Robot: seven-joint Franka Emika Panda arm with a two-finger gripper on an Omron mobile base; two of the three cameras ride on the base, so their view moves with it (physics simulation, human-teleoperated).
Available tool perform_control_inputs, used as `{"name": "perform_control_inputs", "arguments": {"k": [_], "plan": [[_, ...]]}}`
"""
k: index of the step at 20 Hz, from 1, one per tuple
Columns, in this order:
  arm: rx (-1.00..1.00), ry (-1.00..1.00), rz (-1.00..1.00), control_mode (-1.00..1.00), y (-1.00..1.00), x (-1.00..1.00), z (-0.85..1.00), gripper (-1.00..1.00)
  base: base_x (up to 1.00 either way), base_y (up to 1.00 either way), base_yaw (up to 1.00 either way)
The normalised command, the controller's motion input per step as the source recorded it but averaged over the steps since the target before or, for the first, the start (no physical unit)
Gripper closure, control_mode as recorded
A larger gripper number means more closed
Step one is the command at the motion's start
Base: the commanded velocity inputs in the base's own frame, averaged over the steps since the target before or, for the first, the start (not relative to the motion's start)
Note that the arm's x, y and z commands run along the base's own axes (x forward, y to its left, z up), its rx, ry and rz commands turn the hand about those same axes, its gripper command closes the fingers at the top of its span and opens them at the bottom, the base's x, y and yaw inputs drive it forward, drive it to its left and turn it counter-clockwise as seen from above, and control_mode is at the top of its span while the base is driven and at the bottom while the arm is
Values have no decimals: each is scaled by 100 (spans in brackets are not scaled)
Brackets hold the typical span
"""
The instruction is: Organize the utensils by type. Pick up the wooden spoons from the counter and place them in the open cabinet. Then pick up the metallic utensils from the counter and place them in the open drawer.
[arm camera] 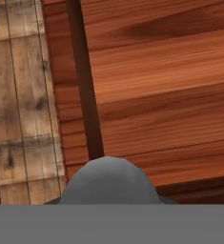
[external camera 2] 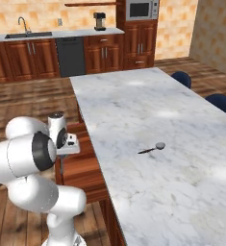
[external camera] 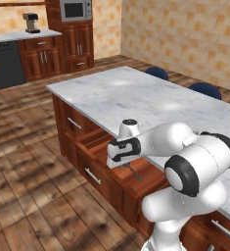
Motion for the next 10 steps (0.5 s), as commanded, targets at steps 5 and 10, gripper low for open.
{"name": "perform_control_inputs", "arguments": {"k": [5,10], "plan": [[0,-1,0,-100,25,9,-28,100,0,0,0],[0,0,0,-100,15,3,-29,100,0,0,0]]}}
